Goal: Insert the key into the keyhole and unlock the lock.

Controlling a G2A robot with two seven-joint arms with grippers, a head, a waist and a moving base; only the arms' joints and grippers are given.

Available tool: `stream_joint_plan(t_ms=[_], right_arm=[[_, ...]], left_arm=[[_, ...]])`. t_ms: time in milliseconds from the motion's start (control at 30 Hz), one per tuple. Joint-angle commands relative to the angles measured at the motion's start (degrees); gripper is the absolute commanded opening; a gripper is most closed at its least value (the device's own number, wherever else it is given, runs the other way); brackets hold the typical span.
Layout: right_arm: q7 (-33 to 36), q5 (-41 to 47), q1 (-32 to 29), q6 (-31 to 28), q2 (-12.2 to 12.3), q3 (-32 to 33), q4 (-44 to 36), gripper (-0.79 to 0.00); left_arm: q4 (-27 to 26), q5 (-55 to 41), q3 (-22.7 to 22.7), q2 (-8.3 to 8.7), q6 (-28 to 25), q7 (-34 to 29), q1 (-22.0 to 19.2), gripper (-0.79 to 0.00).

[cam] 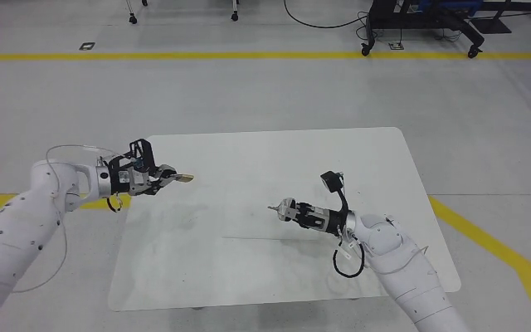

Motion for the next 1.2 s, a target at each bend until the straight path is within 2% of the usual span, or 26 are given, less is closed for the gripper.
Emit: stream_joint_plan(t_ms=[0, 233, 300, 367, 433, 533, 1167], right_arm=[[0.00, 0.00, 0.00, 0.00, 0.00, 0.00, 0.00, -0.785], [0.00, 0.00, 0.00, 0.00, 0.00, 0.00, 0.00, -0.785], [0.00, 0.00, 0.00, 0.00, 0.00, 0.00, 0.00, -0.785], [-0.25, 0.11, -0.16, 0.20, -0.02, -0.07, -0.18, -0.785], [-3.08, -0.40, -0.58, 0.46, -0.16, 0.13, -1.41, -0.785], [-7.15, 0.02, -0.76, -2.23, -0.52, 0.24, -2.89, -0.785], [-7.15, 0.02, -0.76, -2.23, -0.52, 0.24, -2.89, -0.785]], left_arm=[[-0.12, -0.25, 0.03, 0.08, 0.00, -0.09, 0.07, -0.785], [-0.12, -0.25, 0.03, 0.08, 0.00, -0.09, 0.07, -0.785], [-0.19, -3.29, -0.57, -0.02, 0.68, 1.44, 1.31, -0.785], [-0.12, -10.74, 0.00, -0.39, 0.00, 3.87, 2.92, -0.785], [-0.73, -21.25, 2.86, -0.95, 0.00, 3.95, 3.37, -0.785], [-2.52, -41.63, 9.50, -1.84, 0.00, -3.36, 1.35, -0.785], [-2.52, -41.63, 9.50, -1.84, 0.00, -3.36, 1.35, -0.785]])
